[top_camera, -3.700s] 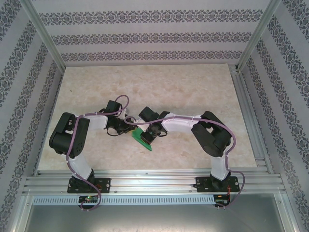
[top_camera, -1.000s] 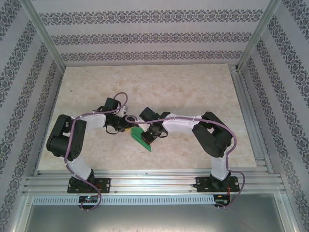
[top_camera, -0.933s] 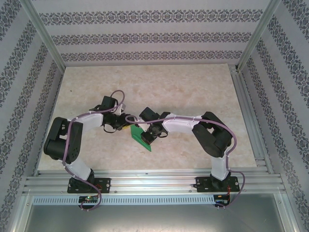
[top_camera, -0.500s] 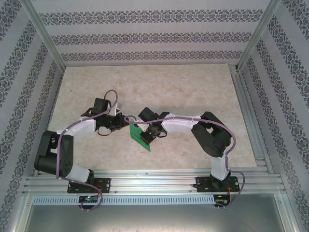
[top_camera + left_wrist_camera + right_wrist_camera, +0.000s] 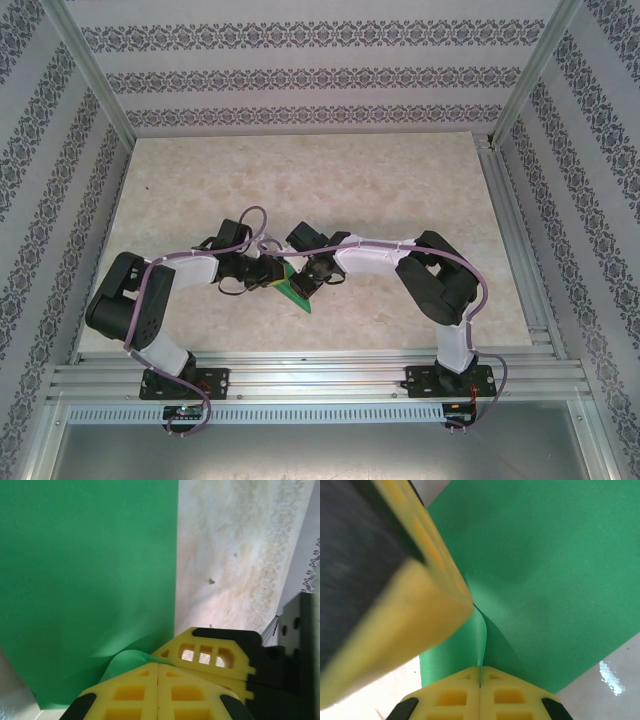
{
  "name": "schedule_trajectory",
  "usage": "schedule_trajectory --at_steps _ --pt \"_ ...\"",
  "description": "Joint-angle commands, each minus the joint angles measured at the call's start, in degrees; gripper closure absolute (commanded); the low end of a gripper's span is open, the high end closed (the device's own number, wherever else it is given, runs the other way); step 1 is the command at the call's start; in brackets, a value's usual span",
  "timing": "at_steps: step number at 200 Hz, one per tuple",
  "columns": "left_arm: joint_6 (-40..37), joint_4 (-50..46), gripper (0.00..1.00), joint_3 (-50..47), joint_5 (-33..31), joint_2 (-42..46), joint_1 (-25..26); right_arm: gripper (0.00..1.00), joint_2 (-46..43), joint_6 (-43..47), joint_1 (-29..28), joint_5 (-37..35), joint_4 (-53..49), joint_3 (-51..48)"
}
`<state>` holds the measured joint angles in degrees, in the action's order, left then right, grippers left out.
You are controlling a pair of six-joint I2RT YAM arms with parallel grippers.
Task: Fold a paper plane with a square sheet of paper (fold left side to right side)
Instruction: Third fold the triangle at the center of the table.
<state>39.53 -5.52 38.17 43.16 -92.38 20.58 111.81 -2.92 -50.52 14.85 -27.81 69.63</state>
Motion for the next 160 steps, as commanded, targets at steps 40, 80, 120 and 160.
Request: schedule_trajectory --at_steps 40,80,120,160 --pt "-2.98 -2.84 0.94 1.83 -5.04 -2.97 1.00 1.00 3.42 1.54 -0.84 -2.49 -2.94 -1.07" --pt "-4.33 -4.05 0.95 1.27 -6.55 -4.73 0.96 1.00 2.93 1.44 -0.55 -2.64 -3.12 -0.99" --pt "-5.31 -4.15 0.96 0.50 -8.42 -7.21 1.40 0.97 0.25 -0.31 0.49 -1.45 -2.42 -0.52" --pt "-5.60 -4.21 0.98 -0.88 -9.97 -8.17 1.99 0.74 -5.99 -3.53 2.42 -3.58 -3.58 -0.24"
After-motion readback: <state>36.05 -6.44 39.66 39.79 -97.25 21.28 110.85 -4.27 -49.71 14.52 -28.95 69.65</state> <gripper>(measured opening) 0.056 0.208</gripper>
